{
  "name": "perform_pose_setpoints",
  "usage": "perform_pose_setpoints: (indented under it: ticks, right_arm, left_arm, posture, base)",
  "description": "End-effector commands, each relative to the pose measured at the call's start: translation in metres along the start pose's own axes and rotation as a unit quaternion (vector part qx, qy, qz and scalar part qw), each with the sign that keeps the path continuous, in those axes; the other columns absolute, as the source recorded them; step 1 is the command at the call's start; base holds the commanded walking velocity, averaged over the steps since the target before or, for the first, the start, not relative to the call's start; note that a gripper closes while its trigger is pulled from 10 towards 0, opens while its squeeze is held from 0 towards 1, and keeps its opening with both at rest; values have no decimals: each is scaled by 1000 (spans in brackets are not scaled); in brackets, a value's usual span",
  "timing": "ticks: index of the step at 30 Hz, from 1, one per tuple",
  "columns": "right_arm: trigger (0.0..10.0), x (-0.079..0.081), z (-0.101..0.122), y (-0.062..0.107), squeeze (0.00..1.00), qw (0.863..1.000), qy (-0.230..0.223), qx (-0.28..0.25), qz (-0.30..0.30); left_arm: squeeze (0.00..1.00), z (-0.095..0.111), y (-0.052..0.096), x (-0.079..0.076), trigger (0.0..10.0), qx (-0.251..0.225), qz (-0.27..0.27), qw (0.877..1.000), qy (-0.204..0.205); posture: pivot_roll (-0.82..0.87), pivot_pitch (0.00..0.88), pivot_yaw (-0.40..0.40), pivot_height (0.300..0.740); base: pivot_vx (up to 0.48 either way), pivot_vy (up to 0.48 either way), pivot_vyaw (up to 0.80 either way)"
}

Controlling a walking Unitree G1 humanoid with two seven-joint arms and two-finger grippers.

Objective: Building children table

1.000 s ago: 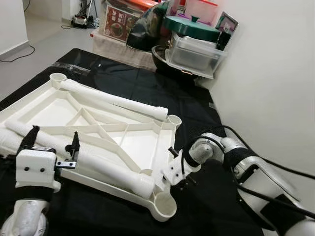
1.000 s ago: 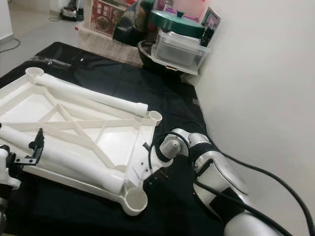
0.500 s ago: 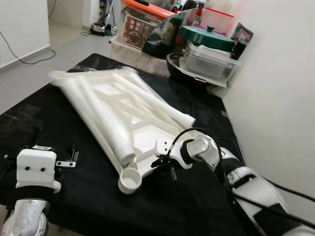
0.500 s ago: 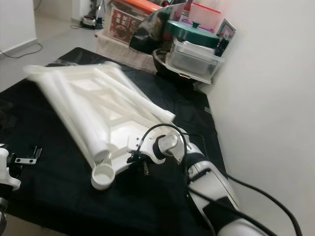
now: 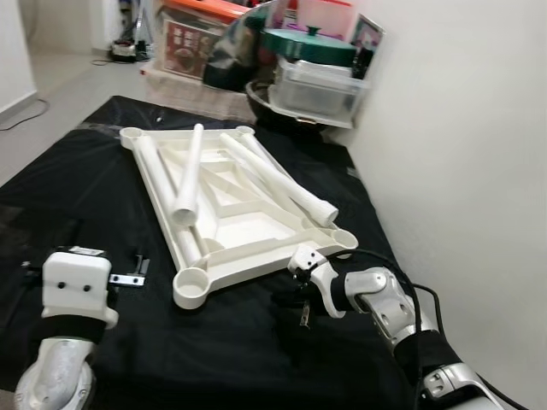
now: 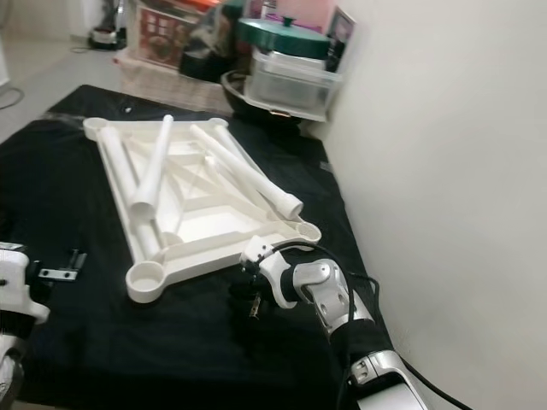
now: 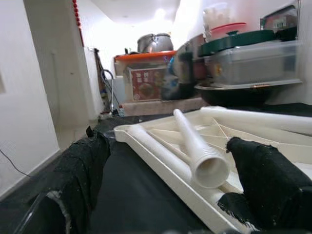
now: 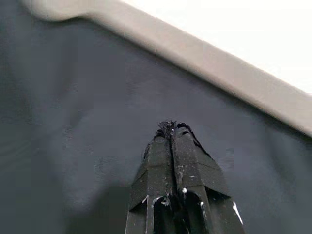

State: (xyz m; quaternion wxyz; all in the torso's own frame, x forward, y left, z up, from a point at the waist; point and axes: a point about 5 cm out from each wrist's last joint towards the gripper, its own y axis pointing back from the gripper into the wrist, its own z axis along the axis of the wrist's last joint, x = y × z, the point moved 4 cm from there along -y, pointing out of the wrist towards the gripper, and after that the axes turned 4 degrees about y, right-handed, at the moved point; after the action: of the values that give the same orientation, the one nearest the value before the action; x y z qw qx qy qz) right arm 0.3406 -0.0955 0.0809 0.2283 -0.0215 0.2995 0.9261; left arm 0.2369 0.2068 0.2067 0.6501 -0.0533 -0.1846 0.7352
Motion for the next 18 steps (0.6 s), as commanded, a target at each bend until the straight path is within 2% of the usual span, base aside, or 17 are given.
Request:
perform_pose_setpoints:
  ticks: [1,2,3,5,9,10,11,12,13,14,16,18]
  right_arm:
    - [0,-6,-4,2,0,999,-25,1,-32]
    - [0,-10,-4,1,0,997,-49,-7,-61]
    - [0,-10,-4,1,0,997,-49,-7,-61]
    - [0,-9,1,3,0,991,-85,-18,-100]
    - [0,-4,7,2,0,991,-84,-25,-103]
    - [0,2,15,0,0,993,-69,-41,-91]
    - [8863,6,27,0,0,995,-32,-60,-76]
    - [10000,2,34,1,0,994,7,-71,-83]
    - [10000,2,34,1,0,994,7,-71,-83]
    - [10000,-2,37,2,0,993,33,-70,-86]
    - [10000,-13,41,8,1000,993,53,-75,-73]
    - [10000,-16,42,11,1000,994,58,-75,-60]
  left_arm:
    - [0,-3,0,-6,10000,3,-5,1000,10]
    - [0,-3,1,-6,10000,4,-5,1000,11]
    - [0,-3,1,-6,10000,4,-5,1000,11]
    - [0,-4,2,-8,10000,6,-7,1000,10]
    - [0,-5,2,-7,10000,7,-8,1000,10]
    - [0,-5,1,-8,10000,7,-10,1000,10]
    - [0,-6,-1,-9,10000,6,-14,1000,8]
    - [0,-6,-2,-10,10000,6,-16,1000,8]
    - [0,-6,-2,-10,10000,6,-16,1000,8]
    - [0,-6,-3,-11,10000,5,-18,1000,8]
    - [0,-6,-4,-12,10000,3,-20,1000,8]
    - [0,-6,-4,-12,10000,3,-20,1000,8]
  posture:
    - [142,0,-208,740]
    - [144,0,-210,740]
    - [144,0,-210,740]
    - [146,0,-210,740]
    - [144,0,-202,740]
    - [144,0,-200,740]
    - [145,0,-199,740]
    - [145,0,-197,740]
    - [145,0,-197,740]
    - [148,0,-198,740]
    - [150,0,-199,740]
    - [152,0,-201,740]
  base:
    - [0,0,0]
    - [0,0,0]
    - [0,0,0]
    - [0,0,0]
    - [0,0,0]
    - [0,0,0]
    - [0,0,0]
    - [0,0,0]
    - [0,0,0]
    - [0,0,0]
    - [0,0,0]
    - [0,0,0]
